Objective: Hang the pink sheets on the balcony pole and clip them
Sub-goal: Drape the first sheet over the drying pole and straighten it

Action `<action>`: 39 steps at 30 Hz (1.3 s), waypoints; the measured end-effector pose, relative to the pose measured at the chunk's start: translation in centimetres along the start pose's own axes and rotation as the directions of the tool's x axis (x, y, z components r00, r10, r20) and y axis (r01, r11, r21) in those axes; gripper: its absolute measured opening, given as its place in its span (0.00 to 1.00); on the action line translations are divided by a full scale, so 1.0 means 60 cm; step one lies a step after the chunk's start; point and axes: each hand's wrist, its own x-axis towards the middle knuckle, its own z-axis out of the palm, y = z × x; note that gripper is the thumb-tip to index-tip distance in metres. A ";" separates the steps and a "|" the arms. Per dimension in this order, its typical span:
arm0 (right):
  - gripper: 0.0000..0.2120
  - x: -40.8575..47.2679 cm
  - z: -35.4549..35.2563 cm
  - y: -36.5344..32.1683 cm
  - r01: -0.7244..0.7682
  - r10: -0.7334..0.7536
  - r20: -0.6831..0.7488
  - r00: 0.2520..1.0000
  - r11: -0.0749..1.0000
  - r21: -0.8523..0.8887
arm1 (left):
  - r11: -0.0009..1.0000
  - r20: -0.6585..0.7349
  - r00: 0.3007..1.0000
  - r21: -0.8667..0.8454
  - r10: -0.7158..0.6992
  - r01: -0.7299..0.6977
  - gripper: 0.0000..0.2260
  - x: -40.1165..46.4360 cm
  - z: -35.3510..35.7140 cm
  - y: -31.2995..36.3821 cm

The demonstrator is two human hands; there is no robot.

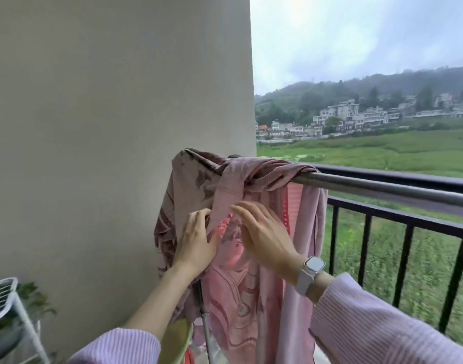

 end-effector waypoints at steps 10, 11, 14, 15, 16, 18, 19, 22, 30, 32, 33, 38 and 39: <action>0.21 0.014 0.156 0.041 -0.476 0.609 -0.154 0.778 0.731 0.490 | 0.995 -0.146 0.989 -0.094 0.005 -0.019 0.24 0.130 0.107 -0.078; 0.20 0.027 0.162 0.041 -0.457 0.628 -0.171 0.759 0.702 0.546 | 0.978 -0.172 0.985 -0.208 -0.025 -0.012 0.17 0.142 0.102 -0.079; 0.14 0.069 0.179 0.035 -0.364 0.652 -0.215 0.727 0.631 0.685 | 0.915 -0.153 0.988 -0.392 0.035 -0.093 0.04 0.175 0.065 -0.106; 0.12 0.081 0.185 0.030 -0.341 0.659 -0.242 0.712 0.626 0.702 | 0.907 -0.139 0.986 -0.399 0.088 -0.137 0.02 0.185 0.046 -0.116; 0.11 0.092 0.188 0.021 -0.325 0.666 -0.281 0.691 0.633 0.703 | 0.908 -0.136 0.981 -0.378 0.140 -0.182 0.02 0.195 0.027 -0.124; 0.08 0.113 0.195 0.008 -0.297 0.687 -0.367 0.628 0.647 0.703 | 0.909 -0.123 0.959 -0.309 0.254 -0.281 0.03 0.217 -0.011 -0.133; 0.06 0.122 0.199 0.004 -0.279 0.700 -0.400 0.591 0.643 0.713 | 0.902 -0.099 0.946 -0.287 0.308 -0.323 0.04 0.227 -0.028 -0.134; 0.04 0.148 0.205 -0.011 -0.253 0.769 -0.435 0.468 0.588 0.768 | 0.860 -0.017 0.898 -0.280 0.440 -0.427 0.06 0.253 -0.061 -0.139; 0.13 0.204 0.194 -0.073 -0.036 0.957 -0.271 0.102 0.275 0.961 | 0.778 0.036 0.829 -0.369 0.558 -0.508 0.14 0.277 -0.106 -0.155; 0.07 0.211 0.184 -0.086 -0.087 0.951 -0.297 0.080 0.304 0.949 | 0.772 0.032 0.834 -0.399 0.551 -0.495 0.19 0.276 -0.116 -0.158; 0.07 0.209 0.181 -0.092 -0.121 0.948 -0.312 0.069 0.318 0.940 | 0.771 0.024 0.840 -0.412 0.543 -0.486 0.21 0.276 -0.121 -0.159; 0.08 0.169 0.192 -0.139 -0.307 0.937 -0.289 0.194 0.338 0.890 | 0.788 -0.061 0.859 -0.369 0.508 -0.492 0.19 0.275 -0.128 -0.151; 0.08 0.159 0.196 -0.150 -0.338 0.936 -0.274 0.221 0.337 0.879 | 0.800 -0.093 0.858 -0.324 0.505 -0.505 0.19 0.275 -0.133 -0.148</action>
